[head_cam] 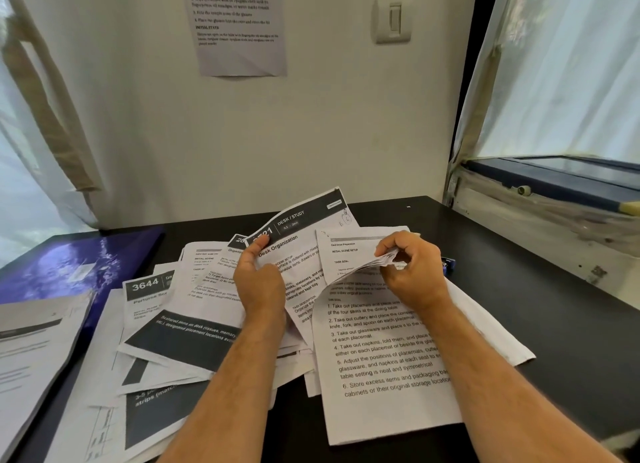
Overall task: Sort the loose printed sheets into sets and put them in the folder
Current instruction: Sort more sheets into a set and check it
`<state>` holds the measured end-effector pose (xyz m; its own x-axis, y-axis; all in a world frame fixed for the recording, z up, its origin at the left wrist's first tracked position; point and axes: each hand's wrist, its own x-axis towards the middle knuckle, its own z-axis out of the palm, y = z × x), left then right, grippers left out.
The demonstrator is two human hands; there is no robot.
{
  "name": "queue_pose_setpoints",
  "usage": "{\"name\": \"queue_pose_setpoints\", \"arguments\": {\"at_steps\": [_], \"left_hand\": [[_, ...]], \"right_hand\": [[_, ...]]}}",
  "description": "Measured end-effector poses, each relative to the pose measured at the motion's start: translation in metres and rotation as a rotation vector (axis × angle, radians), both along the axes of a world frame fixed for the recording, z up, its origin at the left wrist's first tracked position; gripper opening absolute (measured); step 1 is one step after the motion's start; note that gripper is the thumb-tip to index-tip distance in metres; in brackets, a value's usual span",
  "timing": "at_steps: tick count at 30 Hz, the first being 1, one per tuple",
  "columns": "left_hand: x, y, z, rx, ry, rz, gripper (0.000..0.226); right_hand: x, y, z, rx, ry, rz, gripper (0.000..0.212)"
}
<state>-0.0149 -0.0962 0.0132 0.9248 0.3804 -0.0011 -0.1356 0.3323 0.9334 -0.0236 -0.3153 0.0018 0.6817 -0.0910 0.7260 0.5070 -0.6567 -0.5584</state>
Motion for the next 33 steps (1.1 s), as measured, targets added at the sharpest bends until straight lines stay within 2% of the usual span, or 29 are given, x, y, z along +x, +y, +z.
{"name": "queue_pose_setpoints", "arguments": {"at_steps": [4,6,12,16,17,22,27,33], "left_hand": [[-0.007,-0.001,0.004,0.066,-0.128,0.057,0.024],[-0.011,-0.001,0.007,0.097,-0.208,0.107,0.021],[-0.017,0.005,0.014,0.141,-0.363,0.194,0.055],[-0.019,0.010,0.028,0.198,-0.412,0.247,0.022],[-0.020,0.011,0.035,0.214,-0.438,0.251,0.020],[-0.028,0.021,0.082,0.275,-0.571,0.185,0.017],[-0.035,0.040,0.130,0.263,-0.633,0.023,0.021],[-0.038,0.072,0.145,0.374,-0.712,0.092,0.021]], "right_hand": [[-0.002,0.004,0.001,0.002,0.011,0.027,0.001],[-0.002,0.006,0.002,0.022,0.021,0.012,0.003],[0.003,0.019,0.031,0.096,-0.020,0.006,0.023],[0.006,0.036,0.073,-0.026,-0.075,0.053,0.024],[0.006,0.041,0.085,-0.056,-0.100,0.064,0.024],[0.002,0.079,0.144,-0.140,-0.207,0.138,0.028],[0.001,0.125,0.177,-0.184,-0.267,0.151,0.037],[0.002,0.164,0.194,-0.141,-0.197,0.176,0.050]]}}
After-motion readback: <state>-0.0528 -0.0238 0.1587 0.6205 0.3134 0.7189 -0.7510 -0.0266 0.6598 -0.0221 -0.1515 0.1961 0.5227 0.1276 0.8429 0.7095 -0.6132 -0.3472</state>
